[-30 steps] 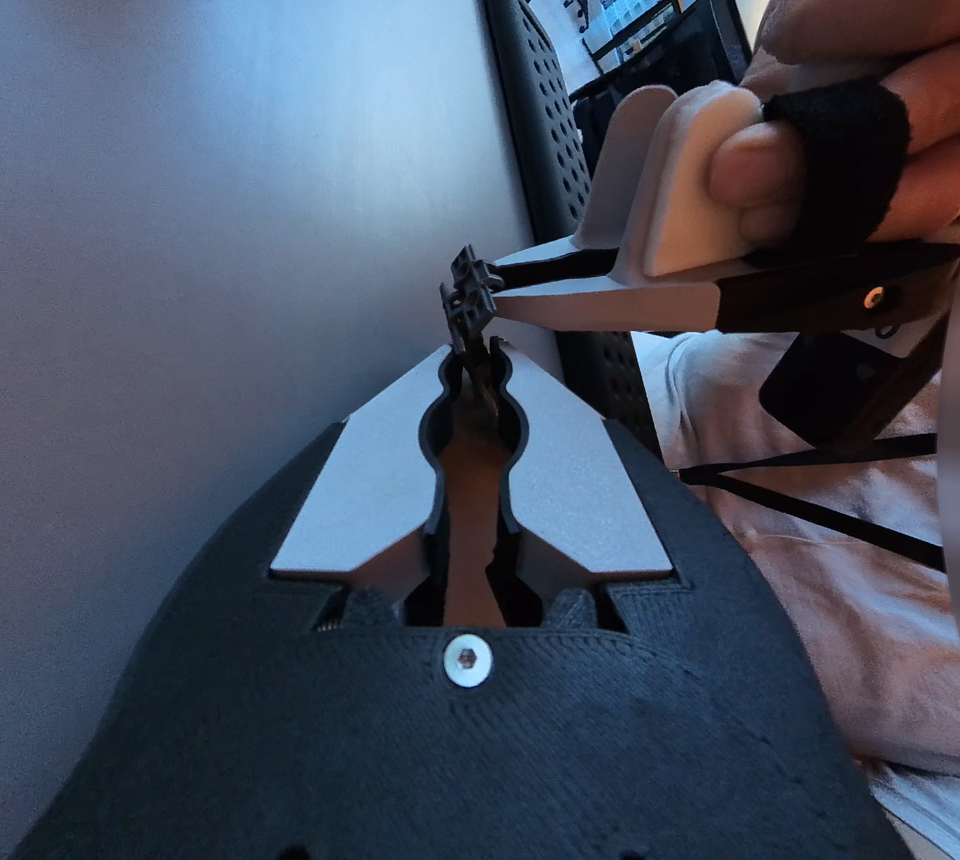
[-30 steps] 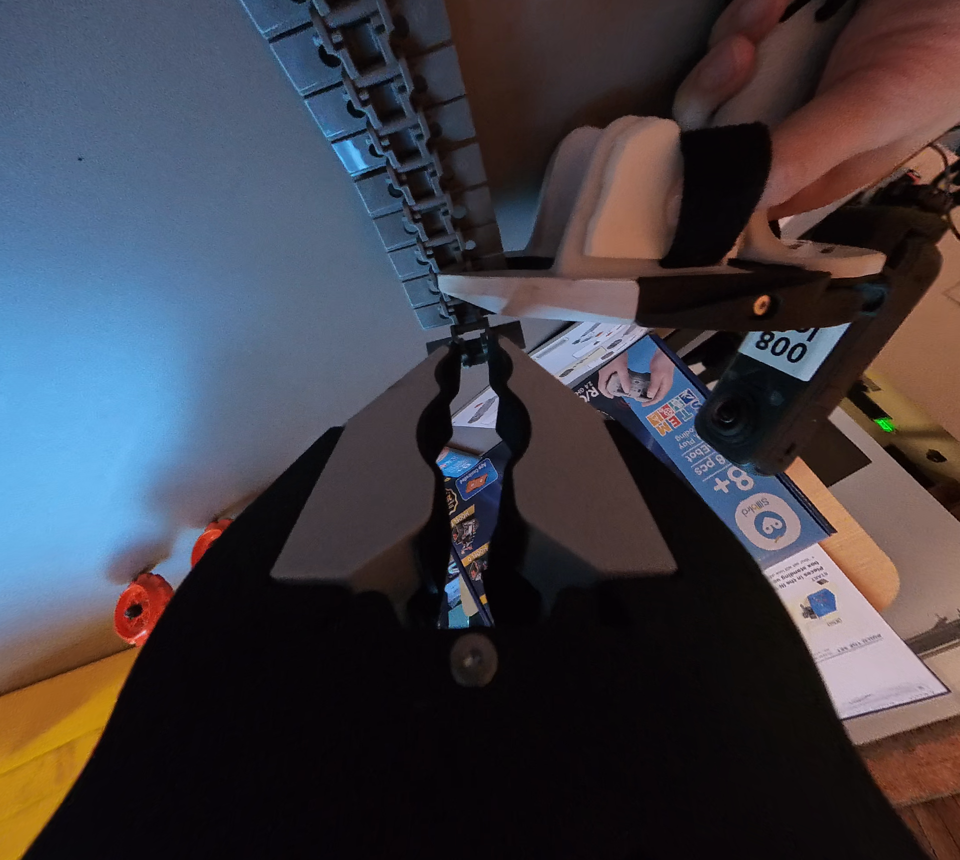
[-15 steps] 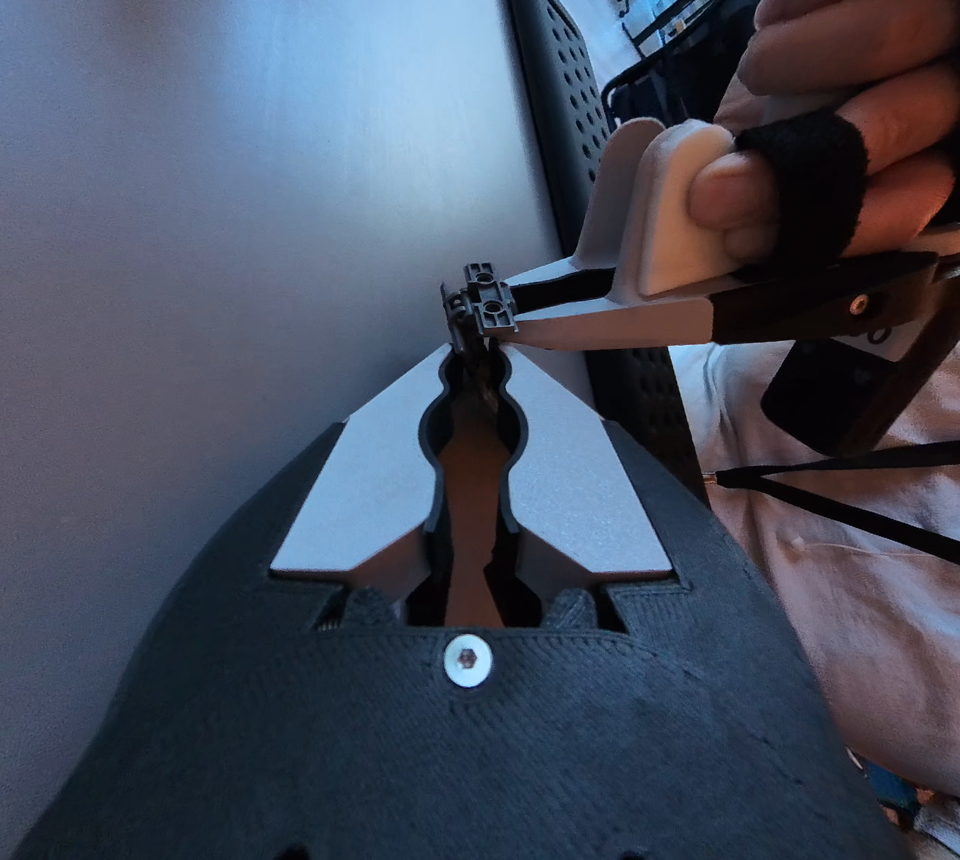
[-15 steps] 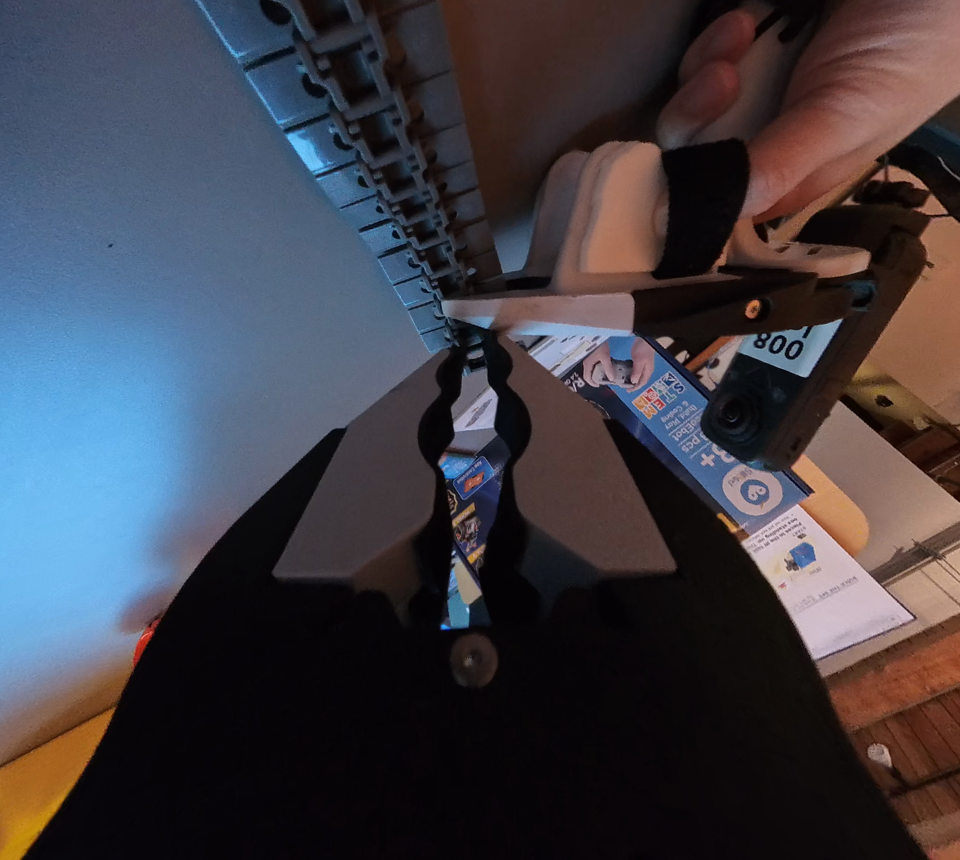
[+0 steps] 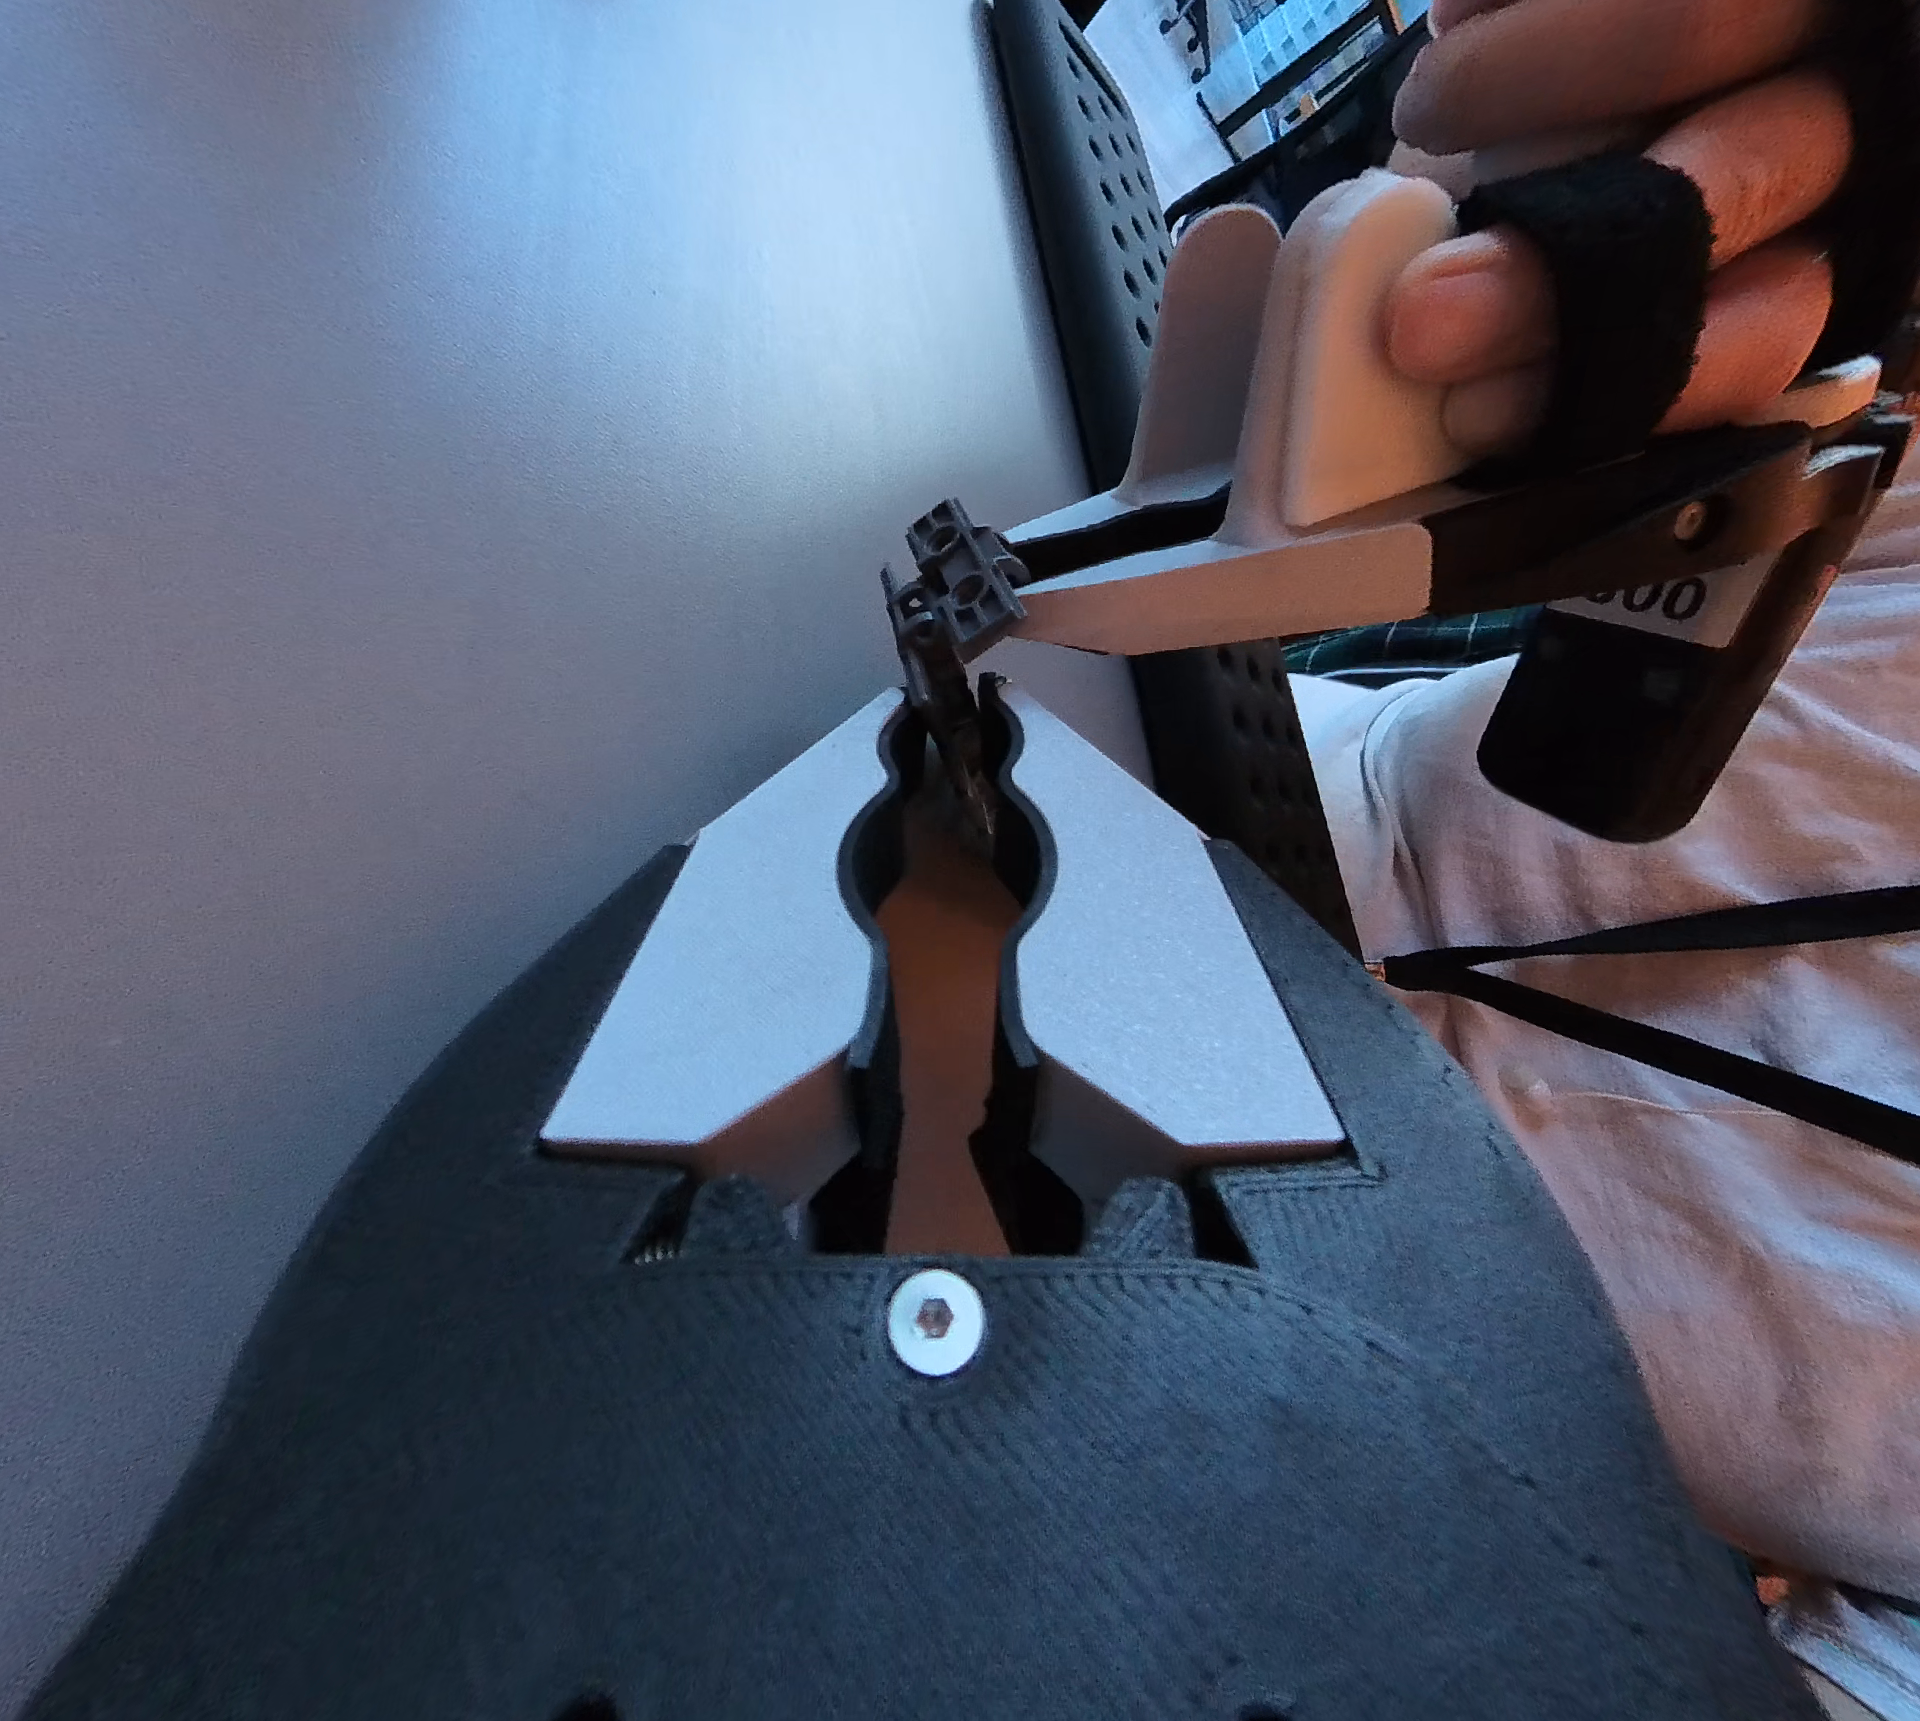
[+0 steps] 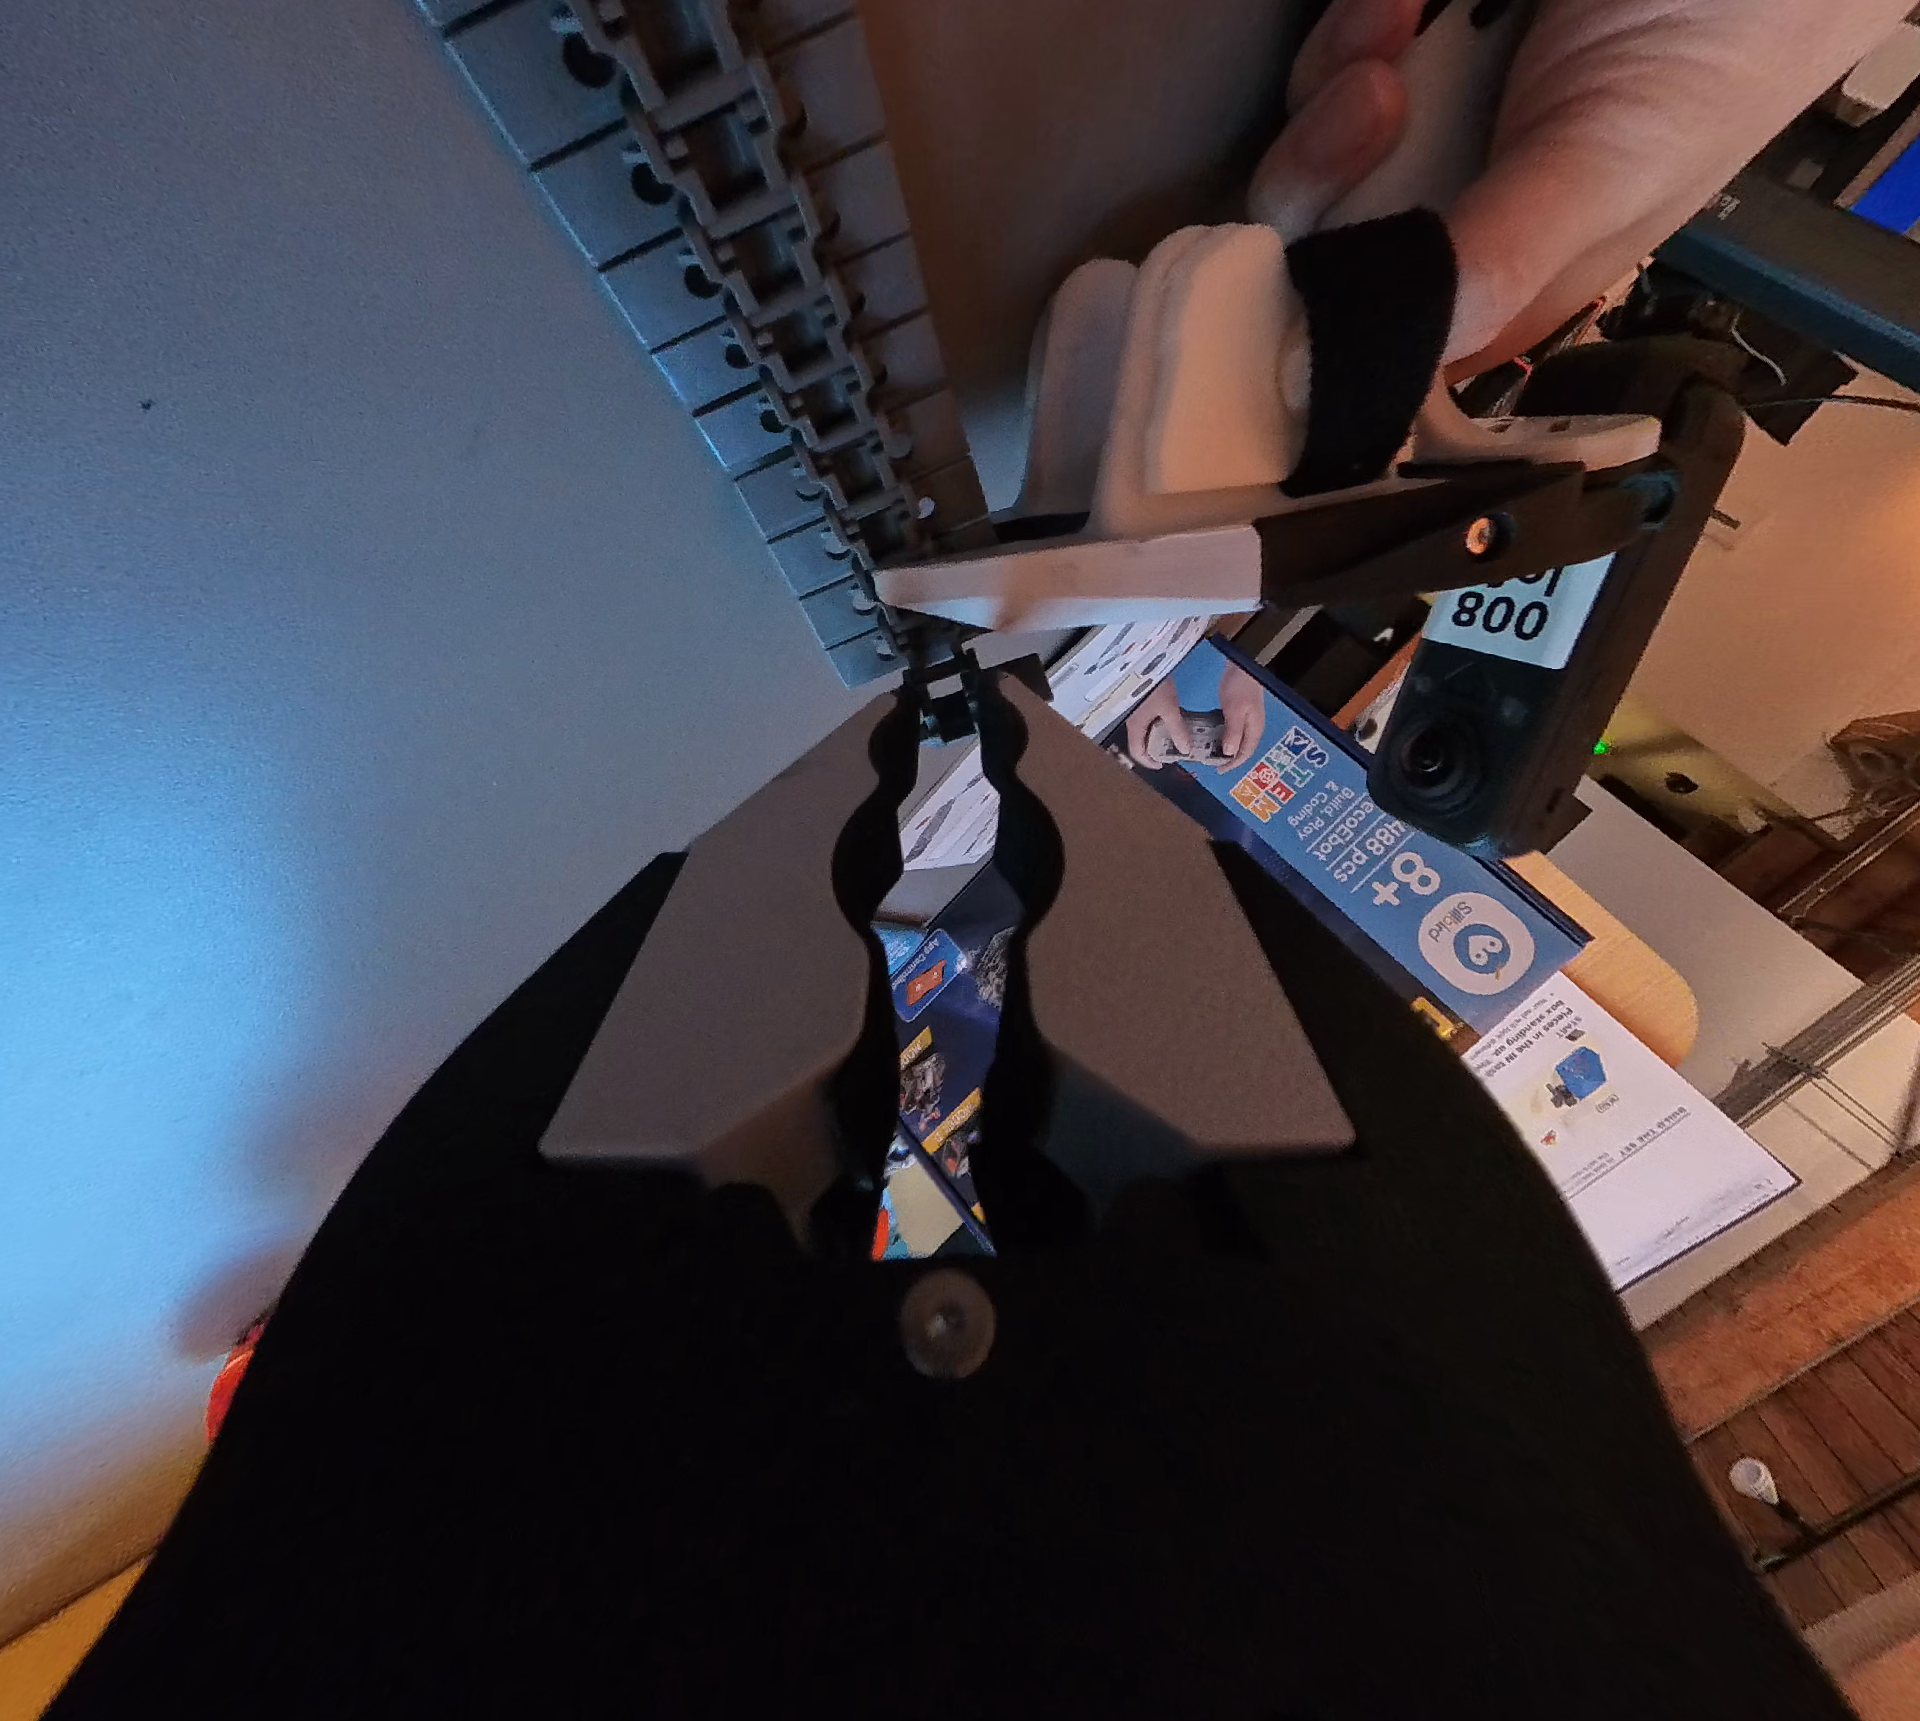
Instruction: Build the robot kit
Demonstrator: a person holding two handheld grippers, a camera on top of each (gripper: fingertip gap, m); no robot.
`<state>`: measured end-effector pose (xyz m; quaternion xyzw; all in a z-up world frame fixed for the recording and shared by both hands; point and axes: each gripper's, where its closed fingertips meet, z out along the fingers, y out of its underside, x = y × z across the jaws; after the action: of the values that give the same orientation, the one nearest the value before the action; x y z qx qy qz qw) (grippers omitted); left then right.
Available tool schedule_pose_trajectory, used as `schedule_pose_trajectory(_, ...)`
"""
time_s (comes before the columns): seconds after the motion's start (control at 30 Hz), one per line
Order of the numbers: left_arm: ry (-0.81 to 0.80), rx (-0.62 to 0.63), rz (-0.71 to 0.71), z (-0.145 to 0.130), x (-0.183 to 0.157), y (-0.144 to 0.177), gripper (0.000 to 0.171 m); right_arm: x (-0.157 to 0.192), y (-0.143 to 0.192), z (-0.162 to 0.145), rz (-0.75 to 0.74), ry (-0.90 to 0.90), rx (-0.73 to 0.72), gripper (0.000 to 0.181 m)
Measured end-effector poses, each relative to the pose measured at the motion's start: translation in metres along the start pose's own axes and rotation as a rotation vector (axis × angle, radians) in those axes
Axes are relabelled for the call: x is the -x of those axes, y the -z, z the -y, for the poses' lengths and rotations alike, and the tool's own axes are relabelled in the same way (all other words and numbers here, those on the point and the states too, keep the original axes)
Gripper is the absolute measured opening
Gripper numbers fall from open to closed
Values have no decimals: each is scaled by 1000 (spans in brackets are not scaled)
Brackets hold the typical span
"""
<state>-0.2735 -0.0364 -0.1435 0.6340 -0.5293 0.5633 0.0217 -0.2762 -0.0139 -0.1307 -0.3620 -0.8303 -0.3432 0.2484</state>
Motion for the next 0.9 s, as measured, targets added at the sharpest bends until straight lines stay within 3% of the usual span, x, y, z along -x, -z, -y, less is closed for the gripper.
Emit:
schedule_pose_trajectory(0.23, 0, 0, 6, 0, 1, 0, 8, 1, 0, 1, -3, 88, -31, 10)
schedule_pose_trajectory(0.6, 13, -9, 5, 1, 1, 1, 9, 2, -1, 0, 101, 83, -91, 10)
schedule_pose_trajectory(0.9, 4, 2, -2, 0, -1, 0, 6, -2, -3, -7, 7, 54, -69, 9)
